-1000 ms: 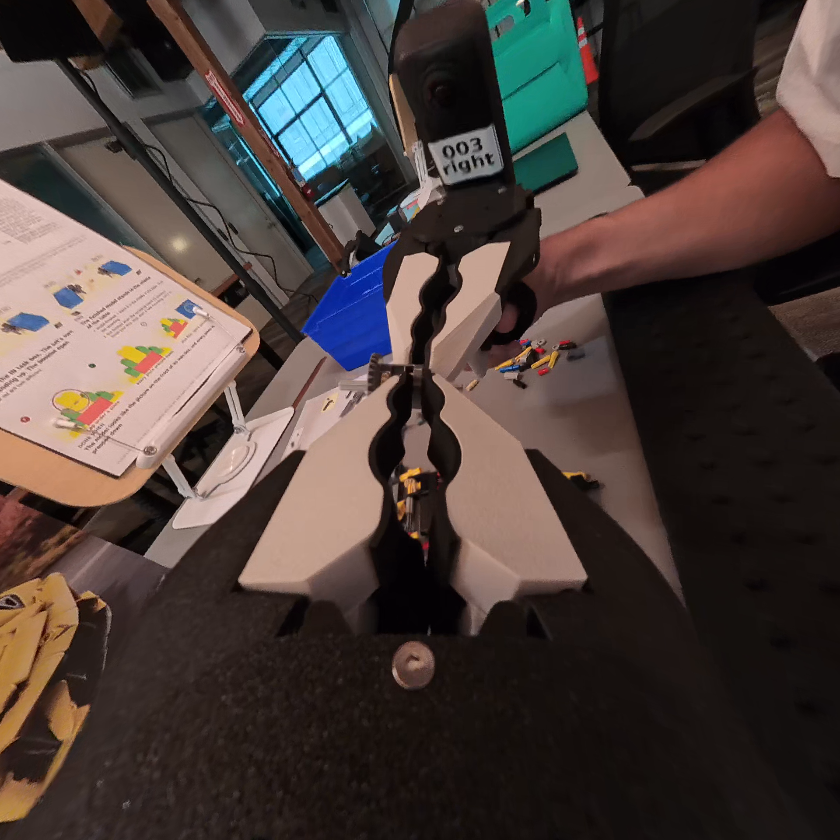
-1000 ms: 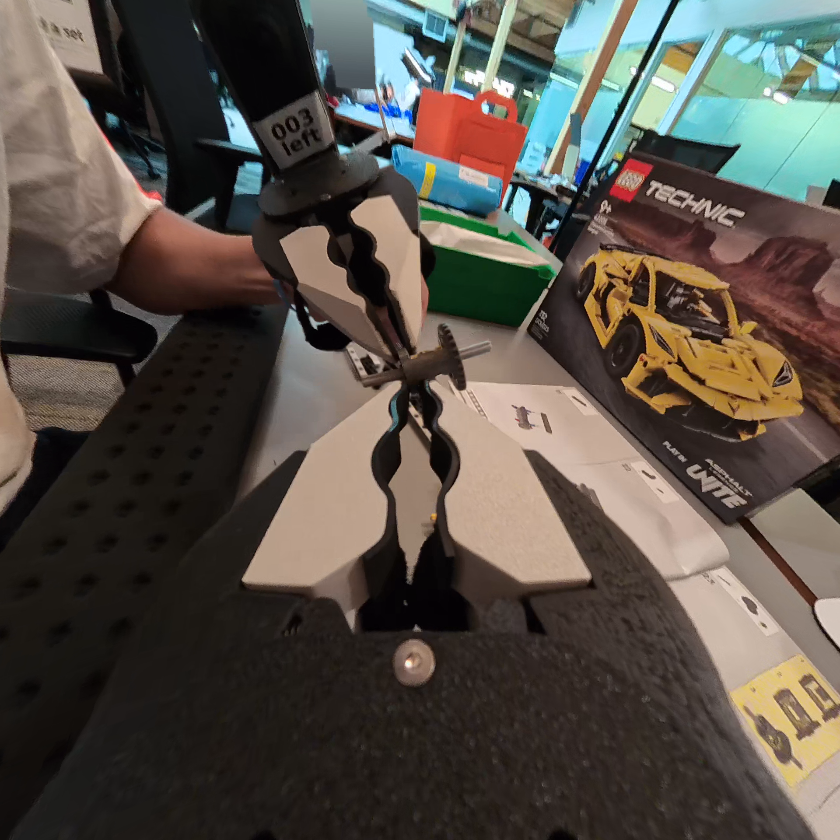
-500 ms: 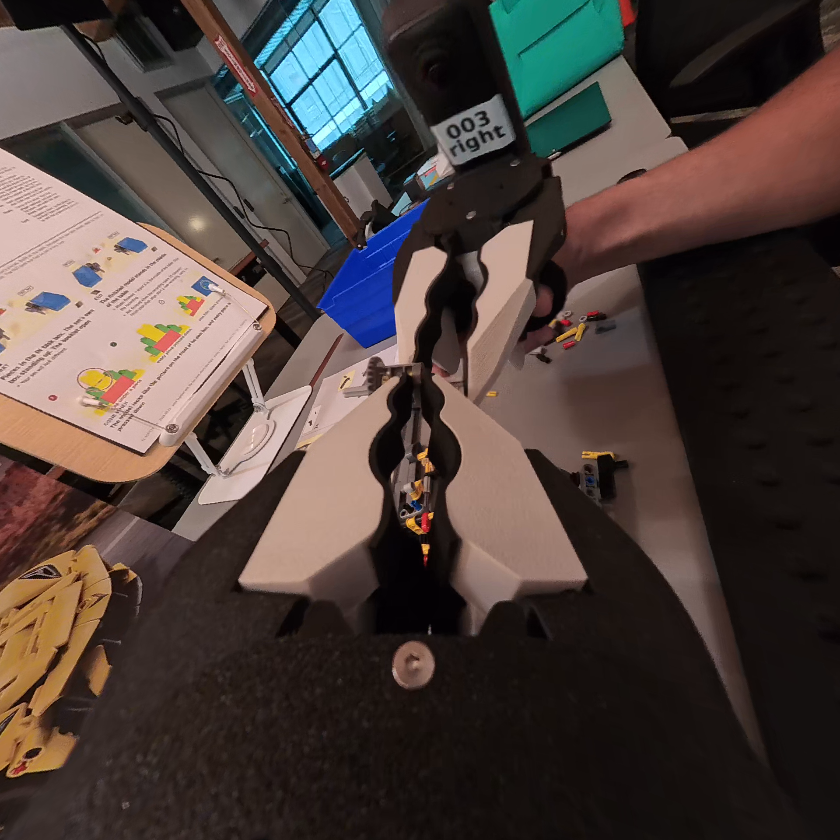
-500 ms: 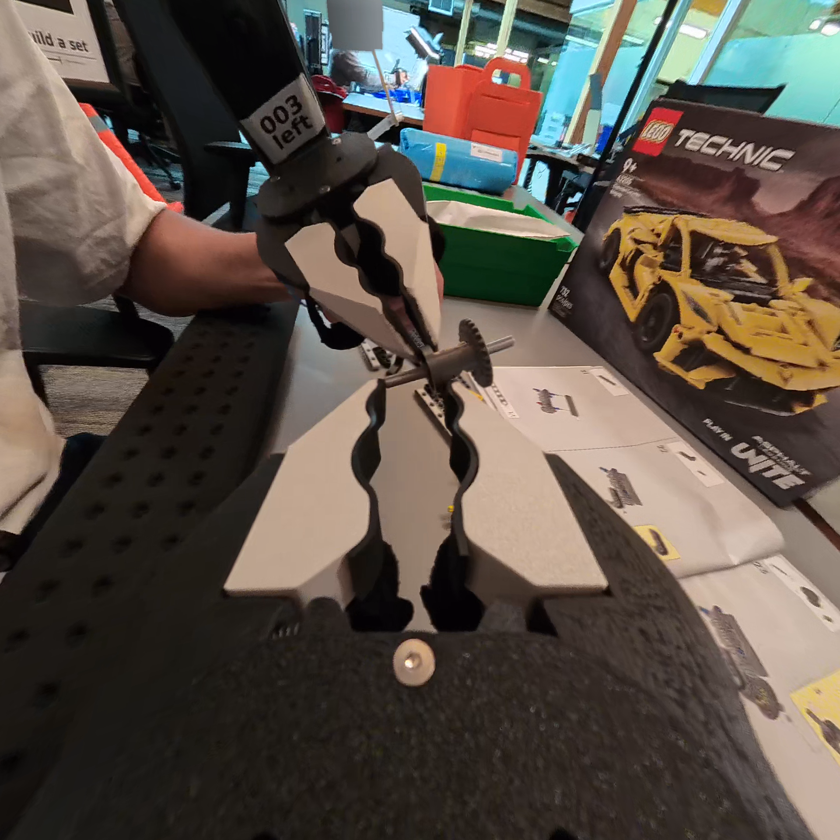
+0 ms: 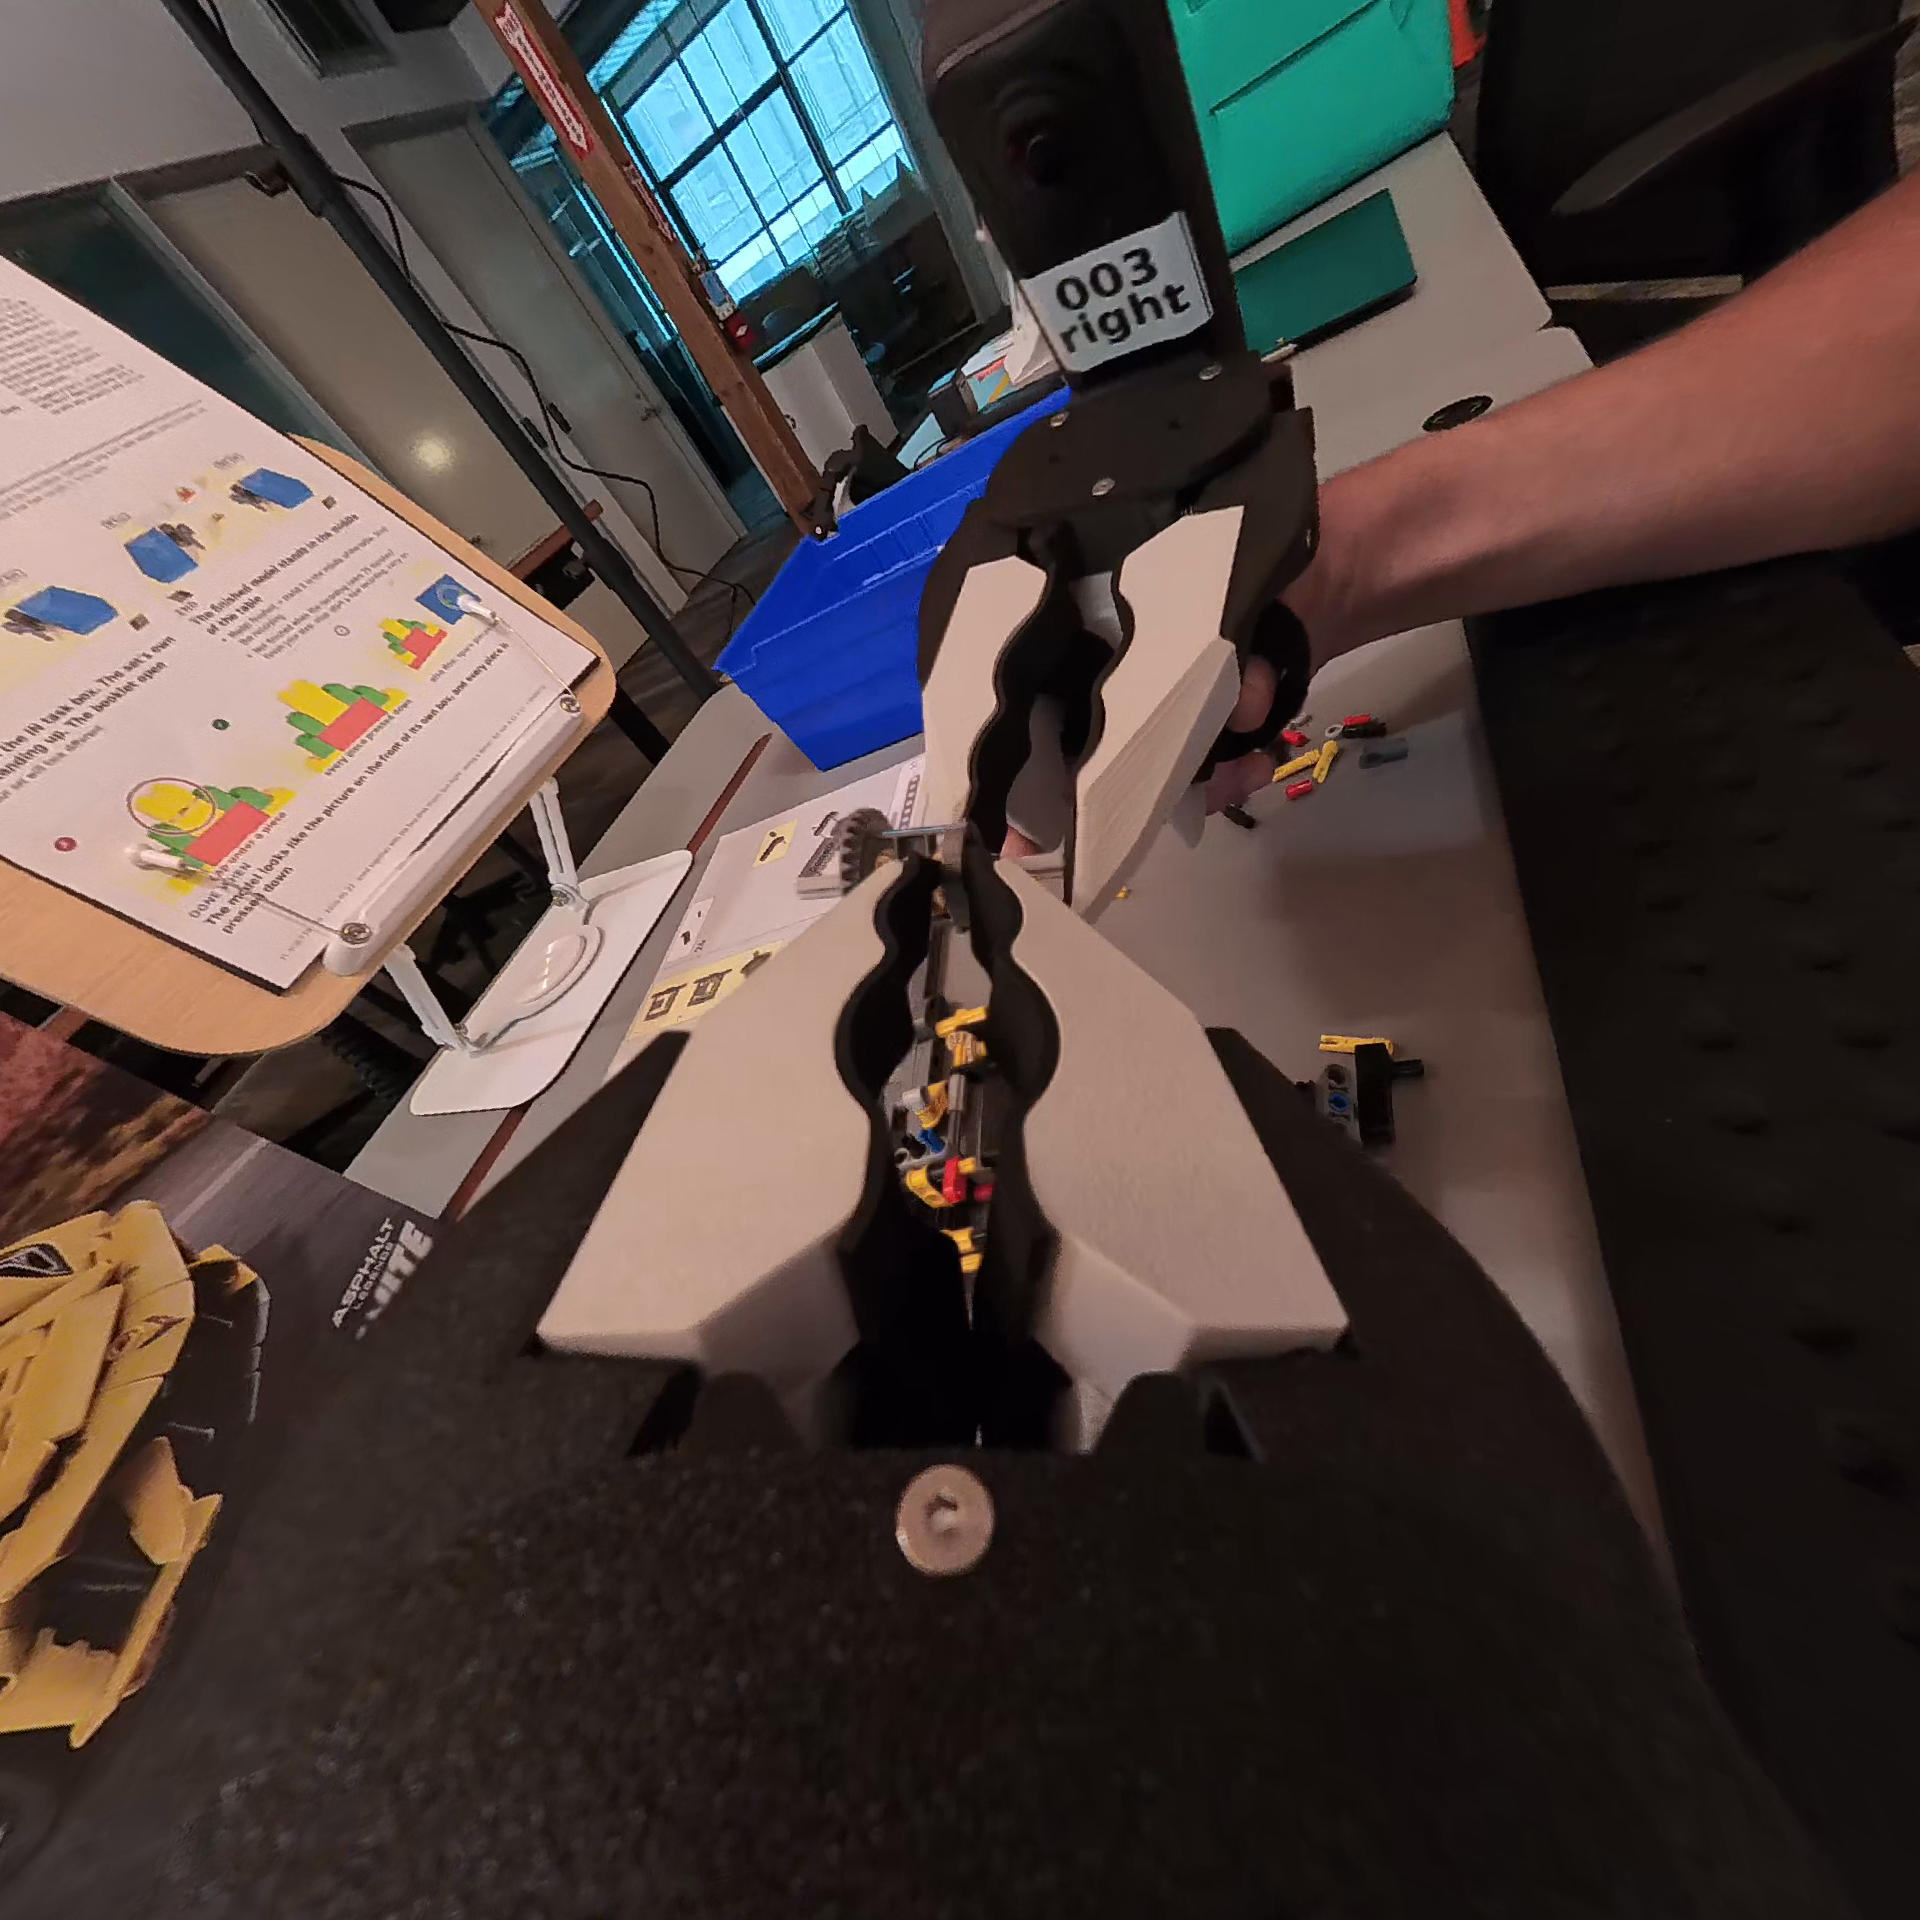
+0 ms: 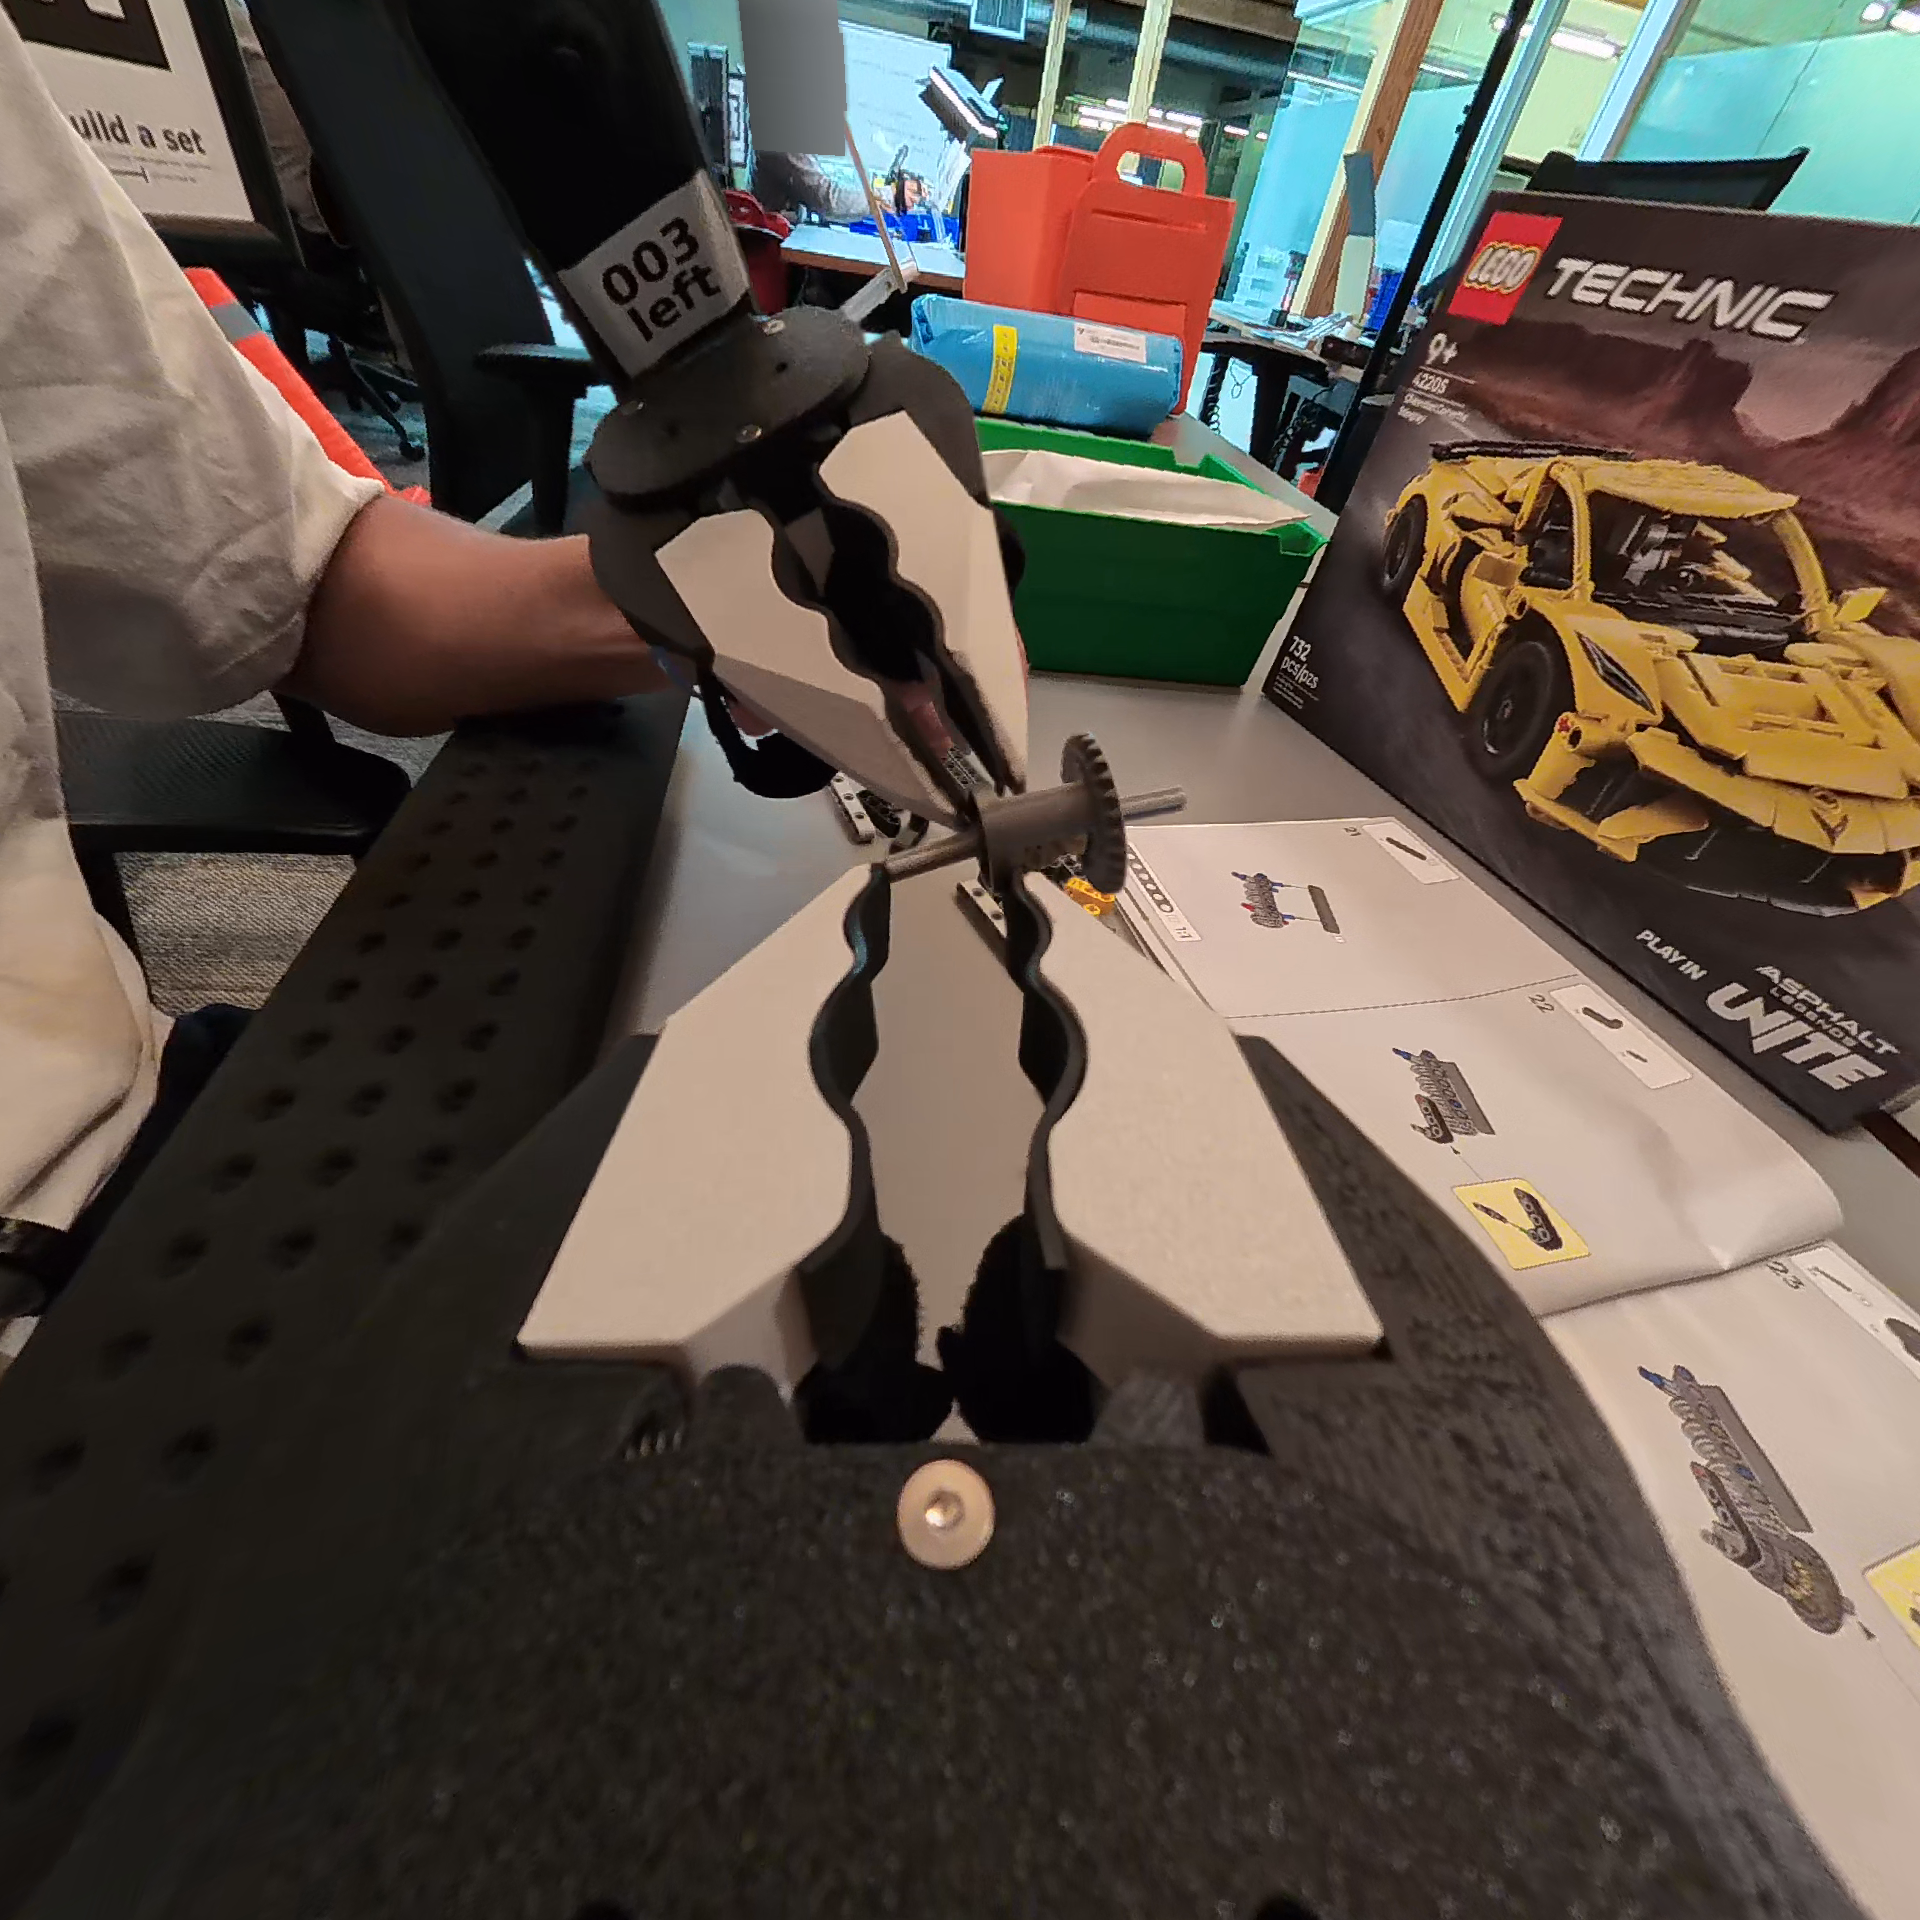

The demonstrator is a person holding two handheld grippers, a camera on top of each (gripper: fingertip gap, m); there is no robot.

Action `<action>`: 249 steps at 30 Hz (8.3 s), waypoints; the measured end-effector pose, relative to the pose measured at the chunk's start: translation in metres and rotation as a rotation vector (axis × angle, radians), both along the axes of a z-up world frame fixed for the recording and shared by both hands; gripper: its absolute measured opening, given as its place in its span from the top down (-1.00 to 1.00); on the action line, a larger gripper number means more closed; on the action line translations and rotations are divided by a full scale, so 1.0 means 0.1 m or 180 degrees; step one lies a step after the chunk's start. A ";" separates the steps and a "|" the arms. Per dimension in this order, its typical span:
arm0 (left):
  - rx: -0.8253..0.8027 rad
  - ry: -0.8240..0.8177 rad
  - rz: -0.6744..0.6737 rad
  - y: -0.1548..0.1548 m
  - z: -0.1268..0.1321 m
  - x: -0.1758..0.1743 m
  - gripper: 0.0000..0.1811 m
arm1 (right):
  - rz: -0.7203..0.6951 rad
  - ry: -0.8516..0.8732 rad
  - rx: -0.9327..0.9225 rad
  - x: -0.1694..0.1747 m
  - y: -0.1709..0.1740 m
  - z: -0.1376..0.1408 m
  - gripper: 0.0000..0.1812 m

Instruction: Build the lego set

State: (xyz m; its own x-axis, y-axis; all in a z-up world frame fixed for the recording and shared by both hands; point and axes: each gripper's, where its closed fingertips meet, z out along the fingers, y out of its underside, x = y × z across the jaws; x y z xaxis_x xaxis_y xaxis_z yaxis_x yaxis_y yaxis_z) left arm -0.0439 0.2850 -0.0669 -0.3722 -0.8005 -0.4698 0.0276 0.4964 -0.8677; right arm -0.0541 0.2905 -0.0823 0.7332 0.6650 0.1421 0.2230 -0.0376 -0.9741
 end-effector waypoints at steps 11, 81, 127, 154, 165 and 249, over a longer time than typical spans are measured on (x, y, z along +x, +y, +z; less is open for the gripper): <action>0.0100 0.0326 0.0056 0.00 -0.22 0.01 0.96 | -0.0095 -0.0579 -0.0200 0.02 0.00 -0.21 0.77; 0.0163 -0.0559 0.1211 0.40 0.09 0.21 0.75 | -0.1470 -0.0621 0.0709 0.27 0.19 0.08 0.80; 0.0668 -0.0926 0.1314 0.41 0.09 0.21 0.75 | -0.0483 0.1978 -0.0465 0.27 0.17 0.17 0.63; 0.0802 -0.0385 0.0691 0.21 -0.30 0.26 0.75 | -0.0365 0.2289 -0.1193 0.41 0.15 -0.07 0.91; 0.0482 0.0007 0.0984 0.42 -0.42 0.33 0.82 | -0.1839 0.0630 -0.0836 0.71 0.29 -0.37 0.91; -0.1497 0.0374 0.2712 0.21 -0.46 1.11 0.96 | -0.2551 0.0343 -0.0321 1.34 0.19 -0.23 0.98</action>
